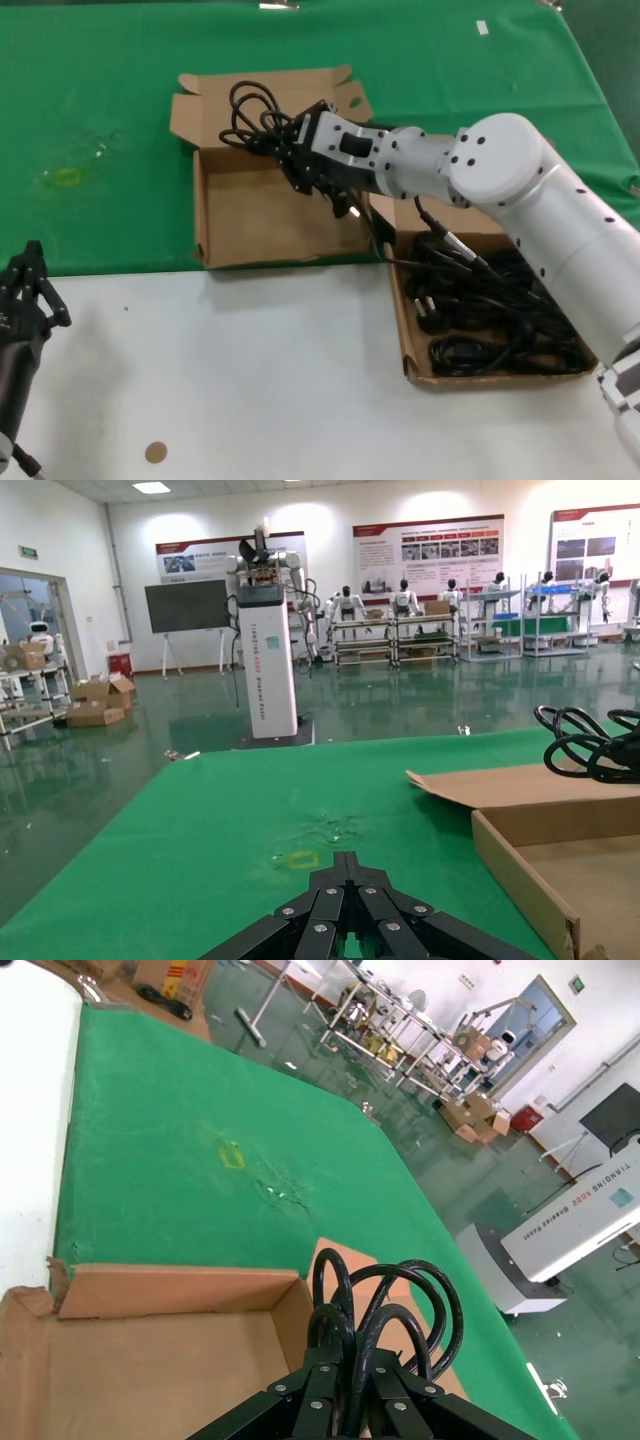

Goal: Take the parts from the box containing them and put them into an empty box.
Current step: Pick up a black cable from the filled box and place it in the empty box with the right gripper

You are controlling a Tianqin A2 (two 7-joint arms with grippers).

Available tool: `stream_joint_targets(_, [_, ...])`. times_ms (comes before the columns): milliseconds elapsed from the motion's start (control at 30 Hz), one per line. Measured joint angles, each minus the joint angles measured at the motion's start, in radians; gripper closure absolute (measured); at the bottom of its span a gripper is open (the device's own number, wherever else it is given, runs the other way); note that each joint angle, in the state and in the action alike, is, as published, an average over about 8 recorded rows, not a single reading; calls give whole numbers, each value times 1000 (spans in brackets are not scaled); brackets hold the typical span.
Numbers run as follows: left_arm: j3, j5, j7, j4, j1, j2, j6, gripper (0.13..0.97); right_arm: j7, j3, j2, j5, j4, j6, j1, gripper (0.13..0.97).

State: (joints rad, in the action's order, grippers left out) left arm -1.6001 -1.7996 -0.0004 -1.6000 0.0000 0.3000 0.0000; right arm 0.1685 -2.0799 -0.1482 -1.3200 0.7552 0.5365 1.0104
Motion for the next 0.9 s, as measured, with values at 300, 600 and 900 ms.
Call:
stream_joint_targets(300, [0, 0, 0, 0, 0, 0, 0, 953, 22, -2, 18, 2, -43, -9, 13, 929])
stream_joint_targets(600, [0, 0, 0, 0, 0, 0, 0, 953, 11, -16, 17, 24, -45, -4, 5, 920])
stream_joint_targets(900, [0, 0, 0, 0, 0, 0, 0, 953, 16, -18, 13, 31, -44, -4, 5, 848])
